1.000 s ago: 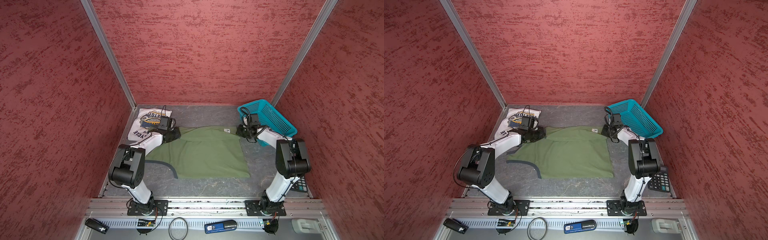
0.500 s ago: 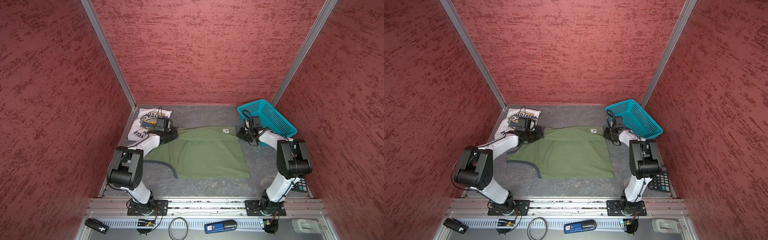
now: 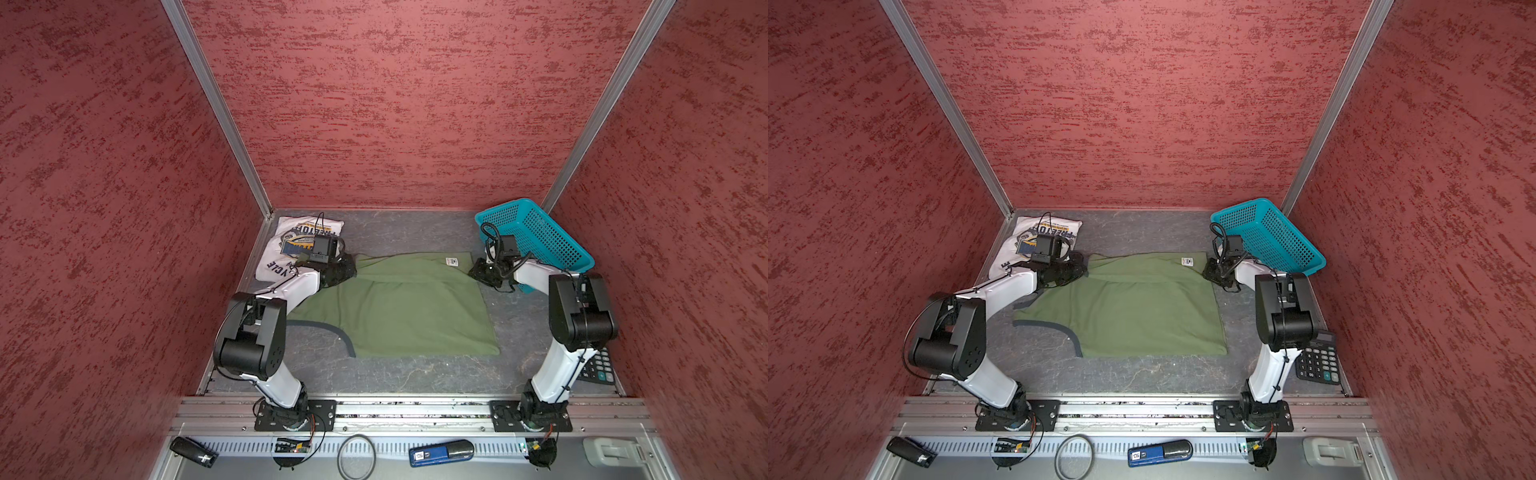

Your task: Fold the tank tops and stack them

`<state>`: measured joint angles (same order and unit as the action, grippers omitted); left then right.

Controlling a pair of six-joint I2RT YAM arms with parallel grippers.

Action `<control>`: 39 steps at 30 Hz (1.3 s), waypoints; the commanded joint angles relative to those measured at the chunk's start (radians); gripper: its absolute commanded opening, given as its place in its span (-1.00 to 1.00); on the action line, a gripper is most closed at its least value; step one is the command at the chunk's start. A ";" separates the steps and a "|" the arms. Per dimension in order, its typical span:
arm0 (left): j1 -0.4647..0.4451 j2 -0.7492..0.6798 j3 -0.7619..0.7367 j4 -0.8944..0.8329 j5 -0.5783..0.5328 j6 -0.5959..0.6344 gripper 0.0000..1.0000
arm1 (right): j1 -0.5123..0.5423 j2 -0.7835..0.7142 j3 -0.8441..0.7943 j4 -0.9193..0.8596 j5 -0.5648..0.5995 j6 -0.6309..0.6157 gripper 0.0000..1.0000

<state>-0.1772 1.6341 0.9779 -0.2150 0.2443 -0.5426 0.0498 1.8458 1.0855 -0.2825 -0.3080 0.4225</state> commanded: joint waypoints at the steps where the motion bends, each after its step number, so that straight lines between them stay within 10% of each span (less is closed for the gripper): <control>1: 0.008 0.006 -0.008 0.025 0.006 -0.001 -1.00 | -0.003 0.010 0.022 0.001 -0.026 0.008 -0.34; 13: 0.026 0.014 0.027 0.022 0.034 -0.009 -1.00 | -0.002 -0.027 0.064 -0.006 0.021 0.008 -1.00; 39: 0.096 0.446 0.721 -0.239 0.151 0.014 -0.99 | -0.021 0.189 0.533 -0.028 0.091 -0.090 -1.00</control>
<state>-0.0879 2.0640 1.6577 -0.3973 0.3725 -0.5510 0.0360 2.0380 1.5963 -0.3027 -0.2520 0.3618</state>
